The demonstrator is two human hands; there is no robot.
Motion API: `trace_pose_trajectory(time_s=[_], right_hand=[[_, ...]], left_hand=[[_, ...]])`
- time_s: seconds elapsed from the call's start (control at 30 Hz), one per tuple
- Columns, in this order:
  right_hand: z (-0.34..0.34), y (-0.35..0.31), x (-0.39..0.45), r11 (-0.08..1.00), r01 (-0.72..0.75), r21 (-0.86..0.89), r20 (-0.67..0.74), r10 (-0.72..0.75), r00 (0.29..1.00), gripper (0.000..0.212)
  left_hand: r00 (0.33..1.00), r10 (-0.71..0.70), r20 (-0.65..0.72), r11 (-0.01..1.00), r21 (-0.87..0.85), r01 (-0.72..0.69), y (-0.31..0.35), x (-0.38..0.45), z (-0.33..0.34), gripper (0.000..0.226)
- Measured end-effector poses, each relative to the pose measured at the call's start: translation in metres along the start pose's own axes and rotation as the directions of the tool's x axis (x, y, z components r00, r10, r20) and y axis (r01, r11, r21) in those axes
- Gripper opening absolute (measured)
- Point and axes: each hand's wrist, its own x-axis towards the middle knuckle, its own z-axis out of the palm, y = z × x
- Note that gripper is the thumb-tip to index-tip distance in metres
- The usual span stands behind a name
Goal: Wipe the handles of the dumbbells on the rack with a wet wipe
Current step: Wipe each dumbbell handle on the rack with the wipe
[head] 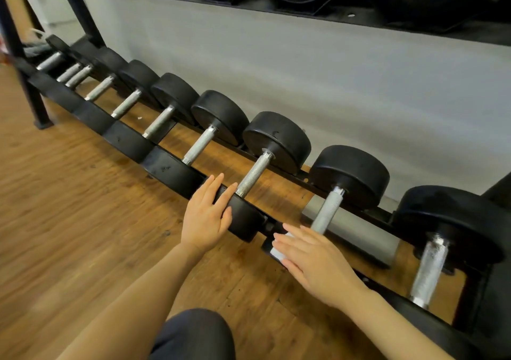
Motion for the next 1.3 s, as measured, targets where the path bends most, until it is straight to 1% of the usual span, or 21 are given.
trace_pose_trajectory(time_s=[0.1,0.2,0.3,0.4,0.47,0.53,0.7,0.83,0.93,1.03,1.1,1.13,1.23,1.3], right_hand=[[0.005,-0.005,0.01,0.994,-0.108,-0.015,-0.03,0.107,0.994,0.03],[0.012,-0.005,0.03,0.96,-0.269,0.079,-0.02,0.272,0.962,0.03],[0.017,-0.004,0.048,0.904,-0.396,0.161,0.019,0.398,0.917,0.039],[0.015,-0.01,0.068,0.811,-0.498,0.306,-0.04,0.534,0.845,0.035],[0.016,-0.015,0.083,0.766,-0.528,0.366,-0.086,0.593,0.801,0.035],[0.017,-0.021,0.099,0.746,-0.537,0.394,-0.131,0.624,0.771,0.035],[0.019,-0.027,0.147,0.681,-0.572,0.457,-0.19,0.703,0.686,0.033],[0.03,-0.019,0.174,0.696,-0.554,0.456,-0.267,0.701,0.661,0.032],[0.038,-0.012,0.191,0.675,-0.572,0.466,-0.265,0.723,0.638,0.033],[0.049,-0.007,0.204,0.687,-0.582,0.435,-0.274,0.717,0.641,0.031],[0.058,-0.003,0.208,0.709,-0.581,0.4,-0.28,0.698,0.659,0.028],[0.062,0.0,0.209,0.724,-0.586,0.364,-0.281,0.685,0.672,0.026],[0.066,0.01,0.208,0.787,-0.592,0.173,-0.257,0.616,0.745,0.021],[0.068,0.018,0.207,0.827,-0.562,0.0,-0.258,0.543,0.799,0.021]], left_hand=[[1.0,0.019,0.017,1.0,-0.013,-0.019,-0.002,0.0,0.0,0.049],[0.997,0.051,0.054,0.999,-0.023,-0.049,-0.005,0.002,-0.004,0.05],[0.993,0.074,0.097,0.995,-0.068,-0.067,-0.012,0.003,-0.01,0.052],[0.998,0.034,0.056,0.991,-0.134,-0.026,-0.027,0.009,-0.019,0.05],[0.999,0.02,0.031,0.99,-0.139,-0.015,-0.04,0.018,-0.025,0.051],[0.999,0.036,0.024,0.991,-0.133,-0.032,-0.055,0.03,-0.029,0.051],[0.988,0.149,0.049,0.987,-0.067,-0.146,-0.091,0.061,-0.03,0.053],[0.976,0.214,0.037,0.977,-0.02,-0.214,-0.117,0.077,-0.026,0.052],[0.973,0.229,0.017,0.973,-0.008,-0.229,-0.136,0.088,-0.022,0.051],[0.959,0.282,0.038,0.958,0.048,-0.284,-0.152,0.099,-0.019,0.051],[0.949,0.312,0.051,0.948,0.054,-0.315,-0.161,0.107,-0.017,0.049],[0.948,0.312,0.067,0.948,0.042,-0.315,-0.165,0.111,-0.017,0.051],[0.951,0.292,0.102,0.955,0.014,-0.295,-0.176,0.121,-0.012,0.061],[0.953,0.282,0.108,0.959,-0.018,-0.282,-0.18,0.124,-0.01,0.057]])
